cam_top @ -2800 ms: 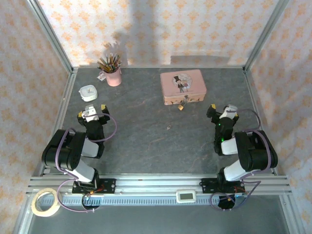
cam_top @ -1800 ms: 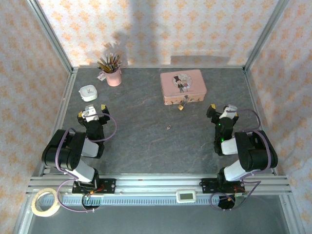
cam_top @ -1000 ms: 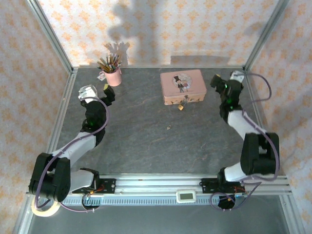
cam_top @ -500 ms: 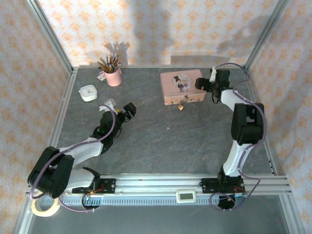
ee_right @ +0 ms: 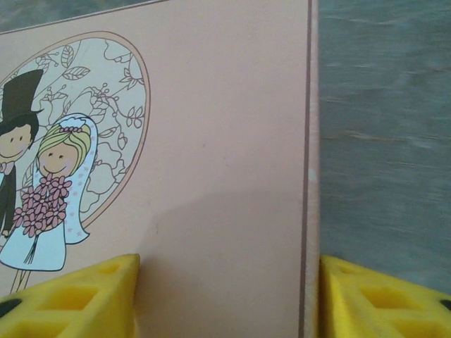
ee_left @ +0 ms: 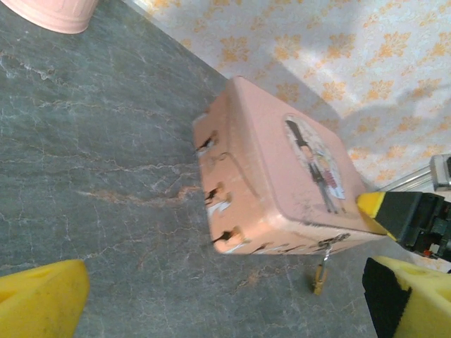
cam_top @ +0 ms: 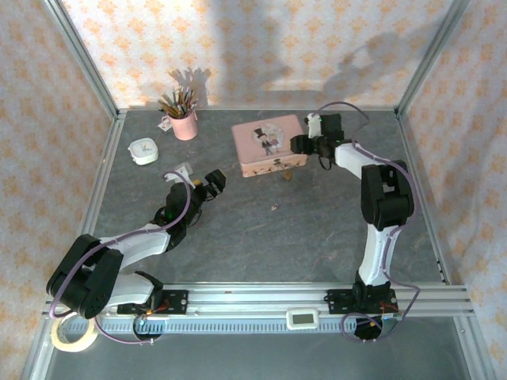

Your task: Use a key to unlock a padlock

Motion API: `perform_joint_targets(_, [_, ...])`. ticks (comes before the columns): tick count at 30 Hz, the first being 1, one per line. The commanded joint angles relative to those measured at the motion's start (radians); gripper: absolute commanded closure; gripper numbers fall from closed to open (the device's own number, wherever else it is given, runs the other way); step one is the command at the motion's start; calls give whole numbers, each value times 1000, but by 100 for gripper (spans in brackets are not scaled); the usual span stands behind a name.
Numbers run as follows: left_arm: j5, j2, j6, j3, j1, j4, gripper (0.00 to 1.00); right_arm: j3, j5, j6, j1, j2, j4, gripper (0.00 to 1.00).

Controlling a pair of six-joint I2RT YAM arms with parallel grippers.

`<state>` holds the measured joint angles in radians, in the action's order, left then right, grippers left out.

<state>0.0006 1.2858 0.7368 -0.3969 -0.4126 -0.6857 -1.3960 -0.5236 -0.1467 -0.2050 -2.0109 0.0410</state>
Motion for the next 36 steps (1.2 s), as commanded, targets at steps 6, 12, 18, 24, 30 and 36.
perform_joint_targets(6, [11, -1, 33, 39, -4, -56, 1, -34, 43, 3, -172, -82, 88, 44])
perform_joint_targets(12, [31, -12, 42, 42, -4, -60, 1, -54, 133, 87, -261, -39, 104, 43])
perform_joint_targets(18, [25, -65, 45, 40, -15, -22, 1, 71, 274, 199, -273, 180, 112, 27])
perform_joint_targets(24, [-85, -160, 62, 81, -18, -3, 1, 315, 258, 284, -287, 344, 204, 34])
perform_joint_targets(30, [-130, -197, 68, 71, -18, 2, 1, 498, 168, 371, -357, 395, 160, 46])
perform_joint_targets(36, [-104, -176, 90, 53, -18, -8, 1, 512, 213, 416, -420, 351, 120, 50])
